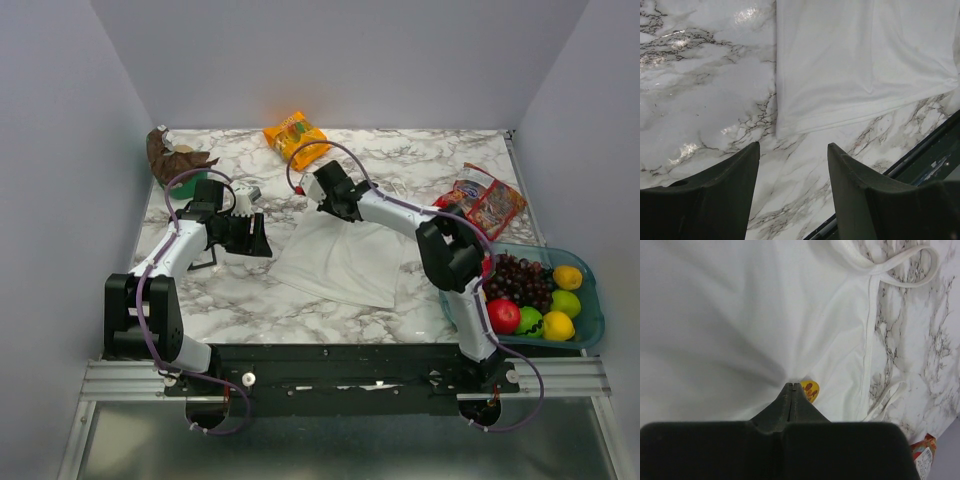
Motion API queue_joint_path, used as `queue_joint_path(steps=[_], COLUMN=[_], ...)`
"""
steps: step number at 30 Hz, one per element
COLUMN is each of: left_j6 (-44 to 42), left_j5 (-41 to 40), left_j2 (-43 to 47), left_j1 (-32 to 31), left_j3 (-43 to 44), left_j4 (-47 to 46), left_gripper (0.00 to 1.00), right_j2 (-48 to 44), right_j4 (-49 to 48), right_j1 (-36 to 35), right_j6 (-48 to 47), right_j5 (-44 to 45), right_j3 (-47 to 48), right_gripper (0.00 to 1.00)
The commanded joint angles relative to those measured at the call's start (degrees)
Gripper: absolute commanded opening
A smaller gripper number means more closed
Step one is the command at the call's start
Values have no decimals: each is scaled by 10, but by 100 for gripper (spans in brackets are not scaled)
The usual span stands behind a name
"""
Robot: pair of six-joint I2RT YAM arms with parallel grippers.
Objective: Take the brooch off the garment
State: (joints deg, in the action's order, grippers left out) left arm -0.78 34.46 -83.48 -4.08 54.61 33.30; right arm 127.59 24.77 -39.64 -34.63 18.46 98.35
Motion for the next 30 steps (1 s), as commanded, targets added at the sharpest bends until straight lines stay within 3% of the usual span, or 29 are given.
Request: queue_joint_path(steps=[1, 3, 6, 7, 9, 11, 14, 19, 23, 30], left_j6=[0, -2, -5, -8, -18, -33, -58, -113, -118, -112], left_j5=[8, 8, 7, 4, 2, -2, -7, -44, -57, -61], left_j2=[4, 5, 6, 9, 11, 15, 22, 30, 33, 42], left_j1=[4, 3, 3, 3, 3, 3, 2, -13, -28, -34], left_j3=[8, 8, 8, 8, 8, 9, 14, 29, 30, 23], left_j4=[-10, -10, -8, -5, -1, 12, 38, 81, 88, 84], left_gripper=[65, 65, 65, 65, 65, 65, 65, 65, 65, 65], right_j2=[-64, -74, -95, -102, -117, -121, -113, -89, -85, -40], right_j4=[43, 48, 52, 50, 30, 10, 1, -3, 14, 38], right_j1=[1, 1, 15, 18, 36, 50, 76, 103, 104, 104], right_j6=[30, 33, 42, 19, -2, -27, -61, -145, -195, -210], right_j5=[-66, -84, -110, -124, -147, -169, -180, -261, -322, -288], right_j3=[4, -2, -19, -27, -53, -75, -76, -75, -76, -35], right_gripper=[1, 1, 15, 30, 45, 72, 72, 60, 59, 51])
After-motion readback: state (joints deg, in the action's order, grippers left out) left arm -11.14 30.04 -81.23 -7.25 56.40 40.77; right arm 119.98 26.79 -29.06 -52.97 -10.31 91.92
